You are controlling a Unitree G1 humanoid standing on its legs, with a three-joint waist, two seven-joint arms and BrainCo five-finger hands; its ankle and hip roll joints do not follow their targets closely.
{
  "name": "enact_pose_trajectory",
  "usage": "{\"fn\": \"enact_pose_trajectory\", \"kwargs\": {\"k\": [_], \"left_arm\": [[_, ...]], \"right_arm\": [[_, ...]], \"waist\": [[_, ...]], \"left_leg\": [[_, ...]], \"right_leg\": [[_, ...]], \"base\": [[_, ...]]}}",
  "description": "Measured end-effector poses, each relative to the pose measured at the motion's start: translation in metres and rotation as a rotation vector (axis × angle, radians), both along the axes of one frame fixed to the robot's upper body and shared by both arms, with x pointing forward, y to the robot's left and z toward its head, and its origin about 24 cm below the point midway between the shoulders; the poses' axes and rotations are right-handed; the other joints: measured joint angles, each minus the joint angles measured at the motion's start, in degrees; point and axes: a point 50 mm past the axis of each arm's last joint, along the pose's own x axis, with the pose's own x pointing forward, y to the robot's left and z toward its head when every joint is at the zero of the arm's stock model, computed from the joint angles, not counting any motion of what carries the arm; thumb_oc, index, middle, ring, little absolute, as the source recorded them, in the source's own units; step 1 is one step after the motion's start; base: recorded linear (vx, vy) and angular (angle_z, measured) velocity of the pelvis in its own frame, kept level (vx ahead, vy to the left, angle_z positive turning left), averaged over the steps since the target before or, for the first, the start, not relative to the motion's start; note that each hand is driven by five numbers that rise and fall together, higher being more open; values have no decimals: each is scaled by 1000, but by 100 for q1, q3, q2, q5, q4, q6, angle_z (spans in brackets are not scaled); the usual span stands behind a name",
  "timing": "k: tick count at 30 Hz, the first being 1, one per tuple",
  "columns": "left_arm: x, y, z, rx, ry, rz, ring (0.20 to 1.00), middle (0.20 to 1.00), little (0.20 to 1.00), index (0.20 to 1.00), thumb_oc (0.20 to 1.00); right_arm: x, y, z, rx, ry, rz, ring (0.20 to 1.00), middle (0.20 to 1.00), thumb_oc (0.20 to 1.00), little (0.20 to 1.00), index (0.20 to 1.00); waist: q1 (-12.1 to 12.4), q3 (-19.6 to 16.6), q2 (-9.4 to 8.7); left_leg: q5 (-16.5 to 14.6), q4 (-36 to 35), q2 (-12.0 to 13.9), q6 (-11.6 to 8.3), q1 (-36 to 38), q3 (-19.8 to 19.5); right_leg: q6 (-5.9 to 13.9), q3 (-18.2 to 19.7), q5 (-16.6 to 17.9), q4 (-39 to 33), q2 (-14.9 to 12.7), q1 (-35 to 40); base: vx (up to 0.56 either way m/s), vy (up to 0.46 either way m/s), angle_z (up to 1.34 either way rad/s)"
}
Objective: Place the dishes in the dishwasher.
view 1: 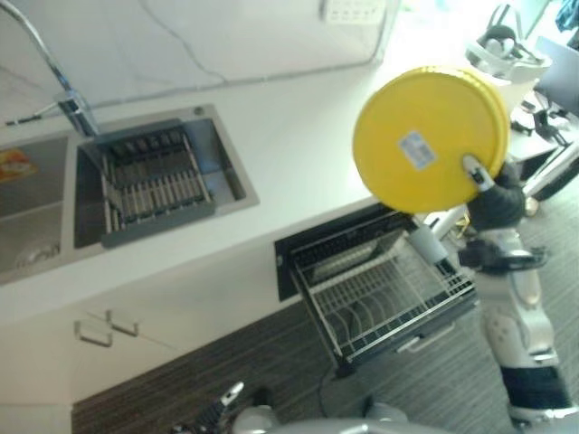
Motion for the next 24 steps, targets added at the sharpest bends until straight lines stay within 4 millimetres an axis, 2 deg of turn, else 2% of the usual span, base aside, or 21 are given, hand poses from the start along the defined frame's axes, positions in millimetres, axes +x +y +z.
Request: {"fn": "enact_pose_trajectory", "kwargs": {"k": [1, 2, 3, 4, 5, 7, 10, 14, 18, 21, 24], "left_arm": [[-3, 7, 1, 16, 8, 14, 1000, 1000, 1000, 1000, 1000], [-11, 12, 1, 29, 21, 45, 1000, 1000, 1000, 1000, 1000], [-19, 9, -1, 27, 37, 62, 1000, 1000, 1000, 1000, 1000], [-39, -9, -8, -19, 86, 85, 1000, 1000, 1000, 1000, 1000], [-56, -27, -12, -64, 115, 145, 1000, 1000, 1000, 1000, 1000], [-73, -34, -14, -76, 151, 174, 1000, 1000, 1000, 1000, 1000], [-65, -16, -10, -11, 129, 169, 1000, 1000, 1000, 1000, 1000], [-62, -15, -10, 3, 111, 136, 1000, 1000, 1000, 1000, 1000], [-57, -11, -8, 27, 92, 137, 1000, 1000, 1000, 1000, 1000], [-56, -8, -7, 39, 87, 136, 1000, 1000, 1000, 1000, 1000], [-58, -1, -6, 55, 91, 131, 1000, 1000, 1000, 1000, 1000]], "right_arm": [[4, 3, 3, -32, -8, -2, 200, 200, 200, 200, 200], [6, 2, 9, -103, -23, -30, 200, 200, 200, 200, 200], [6, -2, 15, -170, -38, -57, 200, 200, 200, 200, 200], [4, -12, 22, -267, -65, -131, 200, 200, 200, 200, 200], [-4, -33, 27, -435, -72, -266, 200, 200, 200, 200, 200], [-16, -55, 23, -590, -57, -436, 200, 200, 200, 200, 200], [-32, -57, -6, -781, -13, -512, 200, 200, 200, 200, 200], [-40, -59, -36, -975, 38, -564, 200, 200, 200, 200, 200], [-43, -45, -48, -1287, -59, -467, 200, 200, 200, 200, 200], [-45, -36, -53, -1398, -132, -413, 200, 200, 200, 200, 200], [-45, -25, -68, -1483, -161, -322, 200, 200, 200, 200, 200]], "waist": [[14, -11, -19], [132, -51, -103], [202, -37, 101], [168, -38, 389], [146, -43, 525], [24, -45, 502], [-44, -165, 291], [-85, -196, 271], [-105, -318, 315], [-14, -354, 291], [31, -427, 186]], "left_leg": [[6, 0, 28, -89, 24, -17], [-36, -2, 14, -256, 114, -20], [-30, -4, 151, -383, 198, -10], [-28, -5, 403, -499, 221, -8], [-10, -4, 541, -541, 214, -2], [6, -4, 629, -579, 203, 7], [6, -4, 587, -620, 105, 109], [23, -8, 536, -592, 87, 110], [33, -32, 533, -584, 14, 22], [38, -31, 532, -584, 2, -14], [65, -21, 524, -594, -66, -126]], "right_leg": [[7, -155, 139, -169, 47, 72], [6, -250, 369, -169, 130, 214], [-196, -240, 387, -179, 322, 297], [-298, -247, 293, -158, 588, 343], [-338, -252, 267, -156, 734, 343], [-390, -251, 234, -155, 817, 327], [-365, -226, 224, -163, 756, 192], [-345, -218, 252, -179, 703, 189], [-342, -274, 253, -178, 701, 174], [-346, -296, 248, -178, 702, 192], [-357, -421, 238, -177, 689, 204]], "base": [[64, -230, 15], [36, -120, 6], [32, -156, -3], [14, -162, -6], [-11, -152, -1], [-52, -70, -6], [-88, -49, -8], [-84, -21, 0], [-57, -20, 11], [-31, -25, 8], [-11, -19, 16]]}}
